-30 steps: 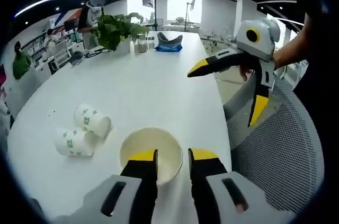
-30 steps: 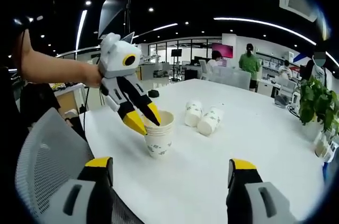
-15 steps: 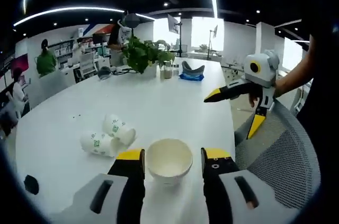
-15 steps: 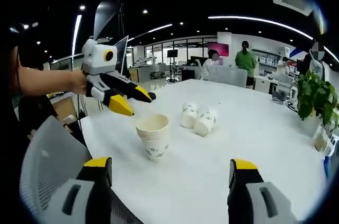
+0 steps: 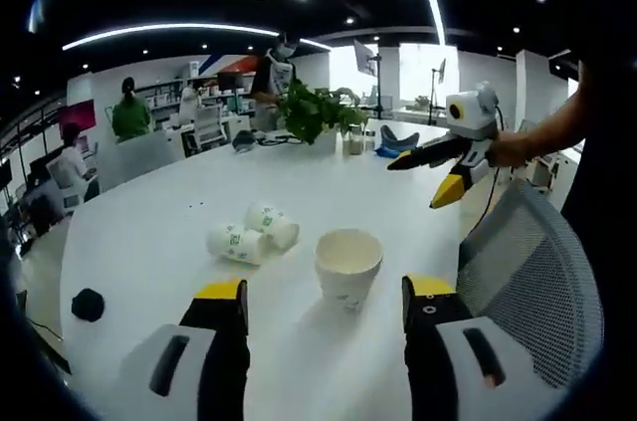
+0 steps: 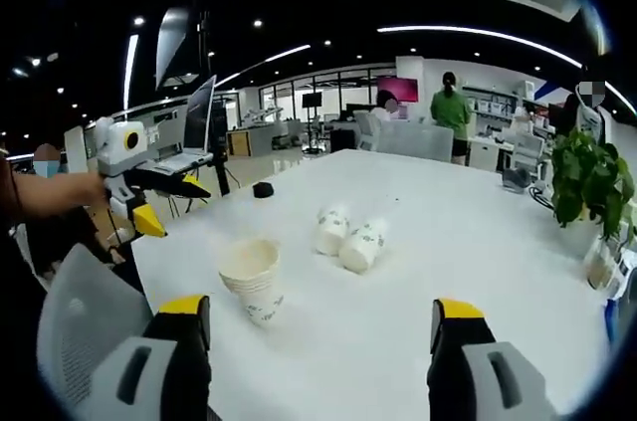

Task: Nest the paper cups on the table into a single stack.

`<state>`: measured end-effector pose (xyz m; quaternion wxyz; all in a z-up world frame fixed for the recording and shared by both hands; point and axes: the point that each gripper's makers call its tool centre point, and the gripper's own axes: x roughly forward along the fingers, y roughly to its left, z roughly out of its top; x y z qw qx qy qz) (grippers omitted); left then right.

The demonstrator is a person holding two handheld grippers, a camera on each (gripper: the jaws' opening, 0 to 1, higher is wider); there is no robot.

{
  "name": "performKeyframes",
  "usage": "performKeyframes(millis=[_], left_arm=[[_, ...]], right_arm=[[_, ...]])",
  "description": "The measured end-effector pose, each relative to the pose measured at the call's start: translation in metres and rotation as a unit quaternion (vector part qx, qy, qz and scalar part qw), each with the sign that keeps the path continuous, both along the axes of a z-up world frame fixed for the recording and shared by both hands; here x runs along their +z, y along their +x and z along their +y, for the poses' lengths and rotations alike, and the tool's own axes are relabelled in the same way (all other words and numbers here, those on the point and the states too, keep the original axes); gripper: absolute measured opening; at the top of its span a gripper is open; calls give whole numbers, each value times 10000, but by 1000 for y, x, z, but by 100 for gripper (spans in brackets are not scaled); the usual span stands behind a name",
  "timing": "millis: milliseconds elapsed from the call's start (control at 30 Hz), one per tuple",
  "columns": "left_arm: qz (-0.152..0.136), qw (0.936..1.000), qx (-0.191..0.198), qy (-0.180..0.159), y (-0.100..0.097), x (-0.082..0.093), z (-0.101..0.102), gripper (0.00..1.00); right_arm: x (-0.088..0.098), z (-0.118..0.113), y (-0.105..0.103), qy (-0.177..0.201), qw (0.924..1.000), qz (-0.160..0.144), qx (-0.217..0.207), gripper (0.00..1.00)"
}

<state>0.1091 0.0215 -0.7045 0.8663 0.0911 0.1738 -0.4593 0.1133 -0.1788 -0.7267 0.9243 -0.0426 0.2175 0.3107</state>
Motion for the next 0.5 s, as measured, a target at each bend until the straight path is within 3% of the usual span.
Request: performKeyframes(millis=[333, 500], left_arm=[[-107, 9996, 253, -12, -13, -6, 9, 71], [-188, 9988, 417, -196, -20, -7, 8, 75]], right_arm=[[-10, -3, 30, 23, 9999, 78, -132, 89], [-18, -2, 43, 24, 9999, 82, -113, 87]])
